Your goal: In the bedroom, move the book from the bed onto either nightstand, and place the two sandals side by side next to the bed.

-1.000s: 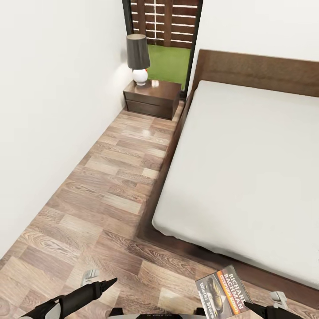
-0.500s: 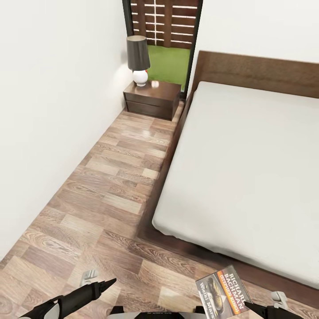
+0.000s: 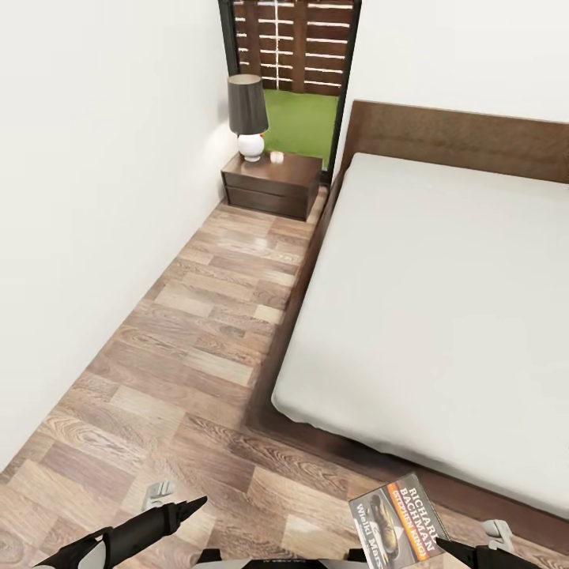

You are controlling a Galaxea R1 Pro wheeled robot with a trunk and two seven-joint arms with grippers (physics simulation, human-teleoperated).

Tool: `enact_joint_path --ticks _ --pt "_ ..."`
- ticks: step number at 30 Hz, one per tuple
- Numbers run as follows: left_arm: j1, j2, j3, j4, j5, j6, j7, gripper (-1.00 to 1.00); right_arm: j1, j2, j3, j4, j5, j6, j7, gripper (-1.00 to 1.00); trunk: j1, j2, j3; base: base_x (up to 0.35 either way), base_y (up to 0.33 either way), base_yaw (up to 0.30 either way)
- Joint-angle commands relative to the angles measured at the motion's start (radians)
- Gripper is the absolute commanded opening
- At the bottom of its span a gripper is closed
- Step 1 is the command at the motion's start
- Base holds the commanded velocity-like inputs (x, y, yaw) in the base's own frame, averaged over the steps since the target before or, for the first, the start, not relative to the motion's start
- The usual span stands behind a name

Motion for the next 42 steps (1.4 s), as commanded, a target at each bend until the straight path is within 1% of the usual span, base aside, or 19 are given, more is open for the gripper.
enact_joint_path --ticks 1,9,16,19,22,23,24,25,26,27,28,29,30,33,34,42 --pt "0.0 0.0 0.008 0.0 -0.01 -0.001 -0.003 1.0 -0.001 -0.001 0.005 0.0 -0.01 0.009 0.001 -1.0 -0.004 0.006 0.004 0.0 0.0 0.0" --pt "0.0 -0.001 0.008 0.0 -0.011 -0.001 0.0 1.0 -0.001 -0.001 0.005 0.008 -0.01 0.009 -0.004 -1.0 -0.034 0.062 0.042 0.0 0.0 0.0" --pt "0.001 -0.004 0.007 0.001 -0.012 -0.002 0.009 1.0 -0.001 -0.001 0.004 0.052 -0.013 0.009 -0.001 -1.0 -0.034 0.062 0.053 0.0 0.0 0.0" --pt "0.001 -0.004 0.007 0.002 -0.012 -0.007 0.033 1.0 -0.001 -0.001 0.004 0.056 -0.013 0.009 0.0 -1.0 -0.034 0.062 0.058 0.0 0.0 0.0" --pt "0.003 -0.005 0.004 0.007 -0.017 -0.012 0.107 1.0 -0.001 -0.001 0.004 0.058 -0.014 0.009 0.0 -1.0 -0.034 0.062 0.063 0.0 0.0 0.0" --pt "0.004 -0.006 0.001 0.012 -0.026 -0.016 0.131 1.0 -0.001 -0.001 0.004 0.058 -0.014 0.009 0.0 -1.0 -0.034 0.062 0.065 0.0 0.0 0.0" --pt "0.004 -0.006 -0.001 0.015 -0.032 -0.018 0.142 1.0 -0.001 -0.002 0.004 0.058 -0.014 0.009 0.0 -1.0 -0.034 0.062 0.066 0.0 0.0 0.0" --pt "0.005 -0.007 -0.006 0.019 -0.051 -0.025 0.163 1.0 -0.001 -0.002 0.004 0.058 -0.015 0.009 0.001 -1.0 -0.034 0.062 0.068 0.0 0.0 0.0" --pt "0.006 -0.008 -0.011 0.021 -0.077 -0.033 0.184 1.0 -0.001 -0.002 0.004 0.058 -0.015 0.009 0.001 -1.0 -0.034 0.062 0.07 0.0 0.0 0.0" --pt "0.006 -0.009 -0.015 0.023 -0.111 -0.038 0.206 1.0 -0.001 -0.002 0.004 0.058 -0.015 0.009 0.001 -1.0 -0.034 0.062 0.071 0.0 0.0 0.0" --pt "0.007 -0.009 -0.016 0.024 -0.129 -0.04 0.216 1.0 -0.001 -0.002 0.004 0.058 -0.015 0.009 0.001 -1.0 -0.034 0.062 0.073 0.0 0.0 0.0" --pt "0.008 -0.01 -0.019 0.026 -0.182 -0.045 0.239 1.0 -0.001 -0.002 0.004 0.058 -0.016 0.009 0.001 -1.0 -0.034 0.062 0.075 0.0 0.0 0.0" --pt "0.009 -0.01 -0.02 0.027 -0.218 -0.047 0.251 1.0 -0.001 -0.002 0.004 0.058 -0.016 0.009 0.001 -1.0 -0.034 0.062 0.076 0.0 0.0 0.0" --pt "0.01 -0.01 -0.021 0.027 -0.247 -0.049 0.259 1.0 -0.001 -0.002 0.004 0.058 -0.016 0.009 0.001 -1.0 -0.034 0.062 0.081 0.0 0.0 0.0" --pt "0.01 -0.01 -0.021 0.027 -0.251 -0.049 0.261 1.0 -0.001 -0.002 0.004 0.059 -0.016 0.009 0.001 -1.0 -0.034 0.062 0.083 0.0 0.0 0.0" --pt "0.01 -0.01 -0.022 0.029 -0.257 -0.049 0.265 1.0 -0.001 -0.002 0.004 0.058 -0.016 0.009 0.001 -1.0 -0.034 0.062 0.096 0.0 0.0 0.0"
